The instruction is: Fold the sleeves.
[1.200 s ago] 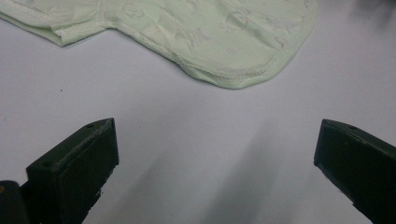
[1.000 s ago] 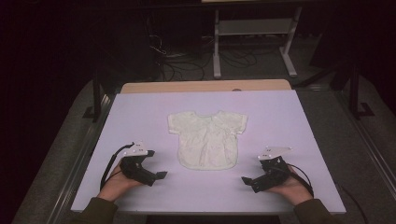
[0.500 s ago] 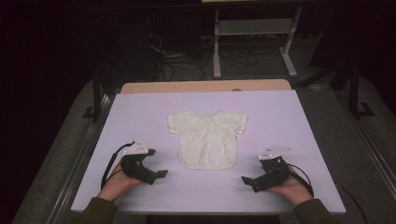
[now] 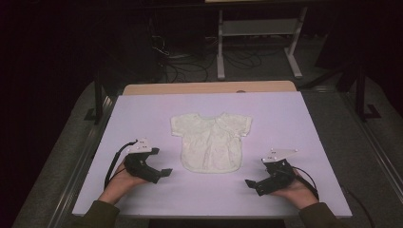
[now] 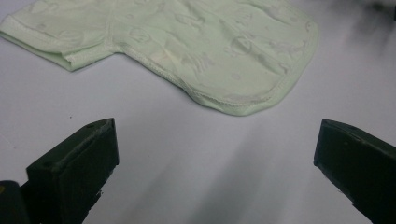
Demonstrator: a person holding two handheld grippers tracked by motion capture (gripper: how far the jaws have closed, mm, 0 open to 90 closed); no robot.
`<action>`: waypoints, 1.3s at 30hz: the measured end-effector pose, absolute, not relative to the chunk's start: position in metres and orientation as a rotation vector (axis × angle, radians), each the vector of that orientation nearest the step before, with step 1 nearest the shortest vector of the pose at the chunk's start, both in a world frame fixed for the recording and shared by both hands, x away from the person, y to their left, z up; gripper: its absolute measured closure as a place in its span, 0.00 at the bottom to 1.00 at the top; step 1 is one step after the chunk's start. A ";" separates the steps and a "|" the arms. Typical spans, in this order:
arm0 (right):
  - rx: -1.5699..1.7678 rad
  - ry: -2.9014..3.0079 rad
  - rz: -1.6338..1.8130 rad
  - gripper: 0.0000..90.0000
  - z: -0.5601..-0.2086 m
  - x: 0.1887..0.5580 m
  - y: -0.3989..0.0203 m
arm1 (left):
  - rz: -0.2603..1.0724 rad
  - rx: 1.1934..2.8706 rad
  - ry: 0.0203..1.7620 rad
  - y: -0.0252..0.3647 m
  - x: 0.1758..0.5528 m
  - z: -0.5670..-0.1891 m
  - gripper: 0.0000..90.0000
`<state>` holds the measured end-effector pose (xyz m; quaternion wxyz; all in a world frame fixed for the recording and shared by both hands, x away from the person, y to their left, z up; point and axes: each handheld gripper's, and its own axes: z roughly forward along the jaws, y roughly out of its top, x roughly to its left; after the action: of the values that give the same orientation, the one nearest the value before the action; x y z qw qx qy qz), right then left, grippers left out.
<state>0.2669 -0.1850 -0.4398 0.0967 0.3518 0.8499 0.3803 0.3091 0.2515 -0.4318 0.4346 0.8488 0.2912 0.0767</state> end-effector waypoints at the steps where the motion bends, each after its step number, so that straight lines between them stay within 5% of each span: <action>1: 1.042 2.517 1.127 0.00 -0.440 0.267 -0.185 | 0.191 2.115 0.724 0.251 0.310 -0.432 0.00; 39: 1.048 2.514 1.141 0.00 -0.439 0.268 -0.184 | 0.196 2.100 0.734 0.247 0.321 -0.430 0.00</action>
<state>0.2677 -0.1843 -0.4388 0.0943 0.3533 0.8475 0.3847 0.3206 0.2465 -0.4304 0.4387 0.8450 0.2953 0.0789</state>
